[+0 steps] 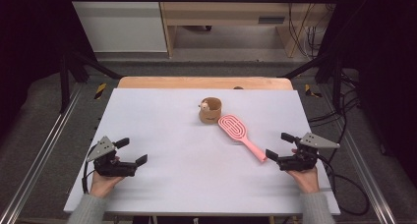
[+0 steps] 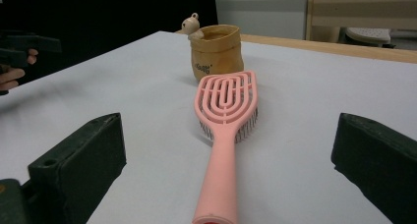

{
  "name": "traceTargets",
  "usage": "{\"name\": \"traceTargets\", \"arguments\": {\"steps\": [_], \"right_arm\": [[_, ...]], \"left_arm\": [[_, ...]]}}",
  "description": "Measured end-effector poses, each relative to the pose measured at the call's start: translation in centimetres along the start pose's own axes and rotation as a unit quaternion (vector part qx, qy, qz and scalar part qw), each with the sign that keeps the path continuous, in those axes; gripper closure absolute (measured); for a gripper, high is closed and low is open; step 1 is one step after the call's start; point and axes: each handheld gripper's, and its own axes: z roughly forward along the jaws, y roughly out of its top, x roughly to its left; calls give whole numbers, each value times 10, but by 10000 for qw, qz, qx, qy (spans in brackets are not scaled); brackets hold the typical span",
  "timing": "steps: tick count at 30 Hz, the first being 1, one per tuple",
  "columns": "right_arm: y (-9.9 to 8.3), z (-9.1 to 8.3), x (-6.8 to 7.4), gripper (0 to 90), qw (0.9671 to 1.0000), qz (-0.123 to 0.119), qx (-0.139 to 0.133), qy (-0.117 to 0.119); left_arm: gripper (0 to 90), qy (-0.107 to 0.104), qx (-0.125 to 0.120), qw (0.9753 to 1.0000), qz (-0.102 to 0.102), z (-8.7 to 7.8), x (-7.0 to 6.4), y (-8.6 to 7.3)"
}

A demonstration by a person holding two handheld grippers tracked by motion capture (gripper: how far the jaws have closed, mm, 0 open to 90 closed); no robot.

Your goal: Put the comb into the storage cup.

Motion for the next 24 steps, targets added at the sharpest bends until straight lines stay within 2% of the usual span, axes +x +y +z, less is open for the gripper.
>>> {"name": "traceTargets", "arguments": {"steps": [10,24], "right_arm": [[3,-1,1,6,10000,2,74,-51],[10,1,5,6,9992,-159,306,-201]], "left_arm": [[0,25,5,10000,-10,-1,0,0],[0,19,14,10000,1,0,0,-1]]}}
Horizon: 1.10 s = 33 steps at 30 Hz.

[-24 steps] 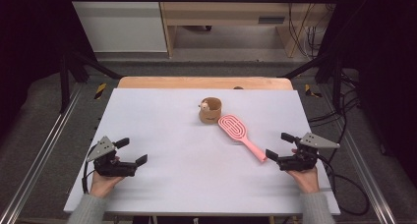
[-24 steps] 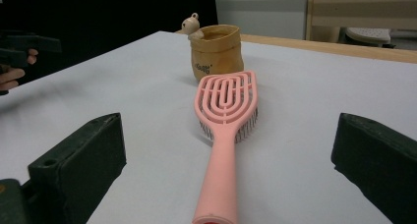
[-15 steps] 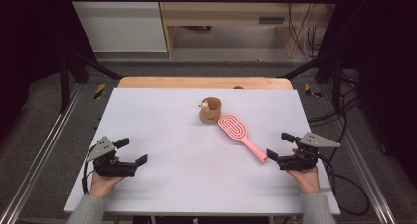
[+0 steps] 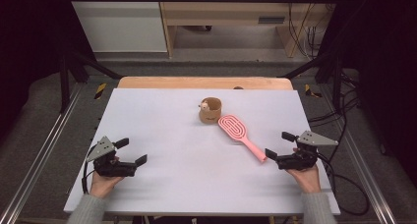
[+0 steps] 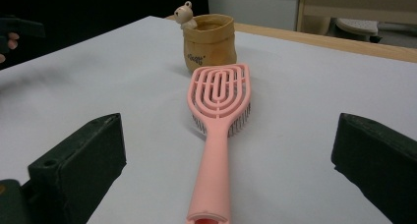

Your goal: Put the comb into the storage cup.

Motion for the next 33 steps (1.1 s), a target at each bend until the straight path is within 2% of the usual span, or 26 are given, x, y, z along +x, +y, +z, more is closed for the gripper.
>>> {"name": "traceTargets", "arguments": {"steps": [9,27,33], "right_arm": [[6,3,3,6,9996,-72,227,-134],[18,11,8,6,9982,-187,561,-140],[25,15,11,6,9971,-270,676,-216]], "left_arm": [[0,-2,28,10000,10,1,0,0],[0,-5,56,10000,23,2,0,0],[0,-2,54,10000,20,2,0,0]]}}
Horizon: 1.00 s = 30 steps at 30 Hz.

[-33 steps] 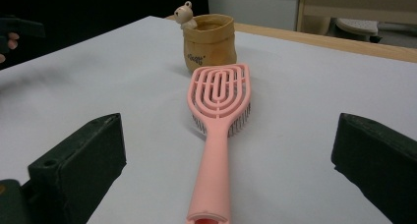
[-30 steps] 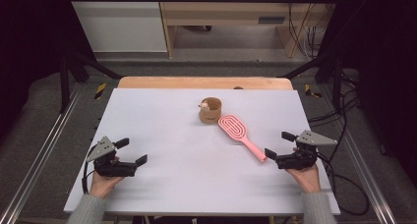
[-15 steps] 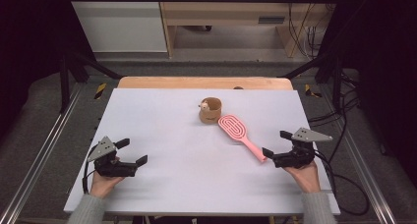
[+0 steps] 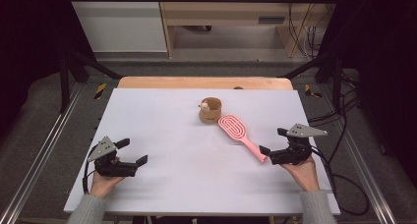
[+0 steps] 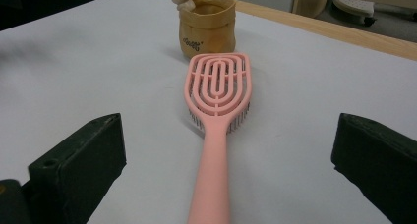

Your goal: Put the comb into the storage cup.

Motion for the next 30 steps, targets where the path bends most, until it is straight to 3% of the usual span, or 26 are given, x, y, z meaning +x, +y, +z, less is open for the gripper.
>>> {"name": "traceTargets", "arguments": {"steps": [18,30], "right_arm": [[16,11,3,7,9987,-89,473,-169],[33,19,7,7,9960,-297,814,-235]], "left_arm": [[0,11,35,10000,22,1,0,0],[0,11,78,10000,37,2,0,-1]]}}
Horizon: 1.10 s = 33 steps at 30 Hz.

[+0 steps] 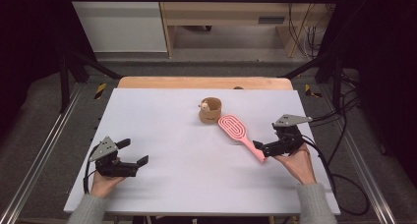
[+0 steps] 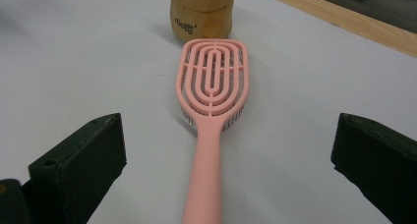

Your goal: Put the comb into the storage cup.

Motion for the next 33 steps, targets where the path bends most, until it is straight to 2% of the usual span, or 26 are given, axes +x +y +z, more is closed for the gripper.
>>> {"name": "traceTargets", "arguments": {"steps": [9,22,33], "right_arm": [[15,6,3,9,9995,-193,261,-3],[23,17,4,9,9974,-351,624,-44],[28,33,5,16,9937,-474,1018,-24]], "left_arm": [[0,11,4,10000,3,0,0,0],[0,7,5,10000,5,0,0,0],[0,14,20,10000,14,1,0,0]]}}
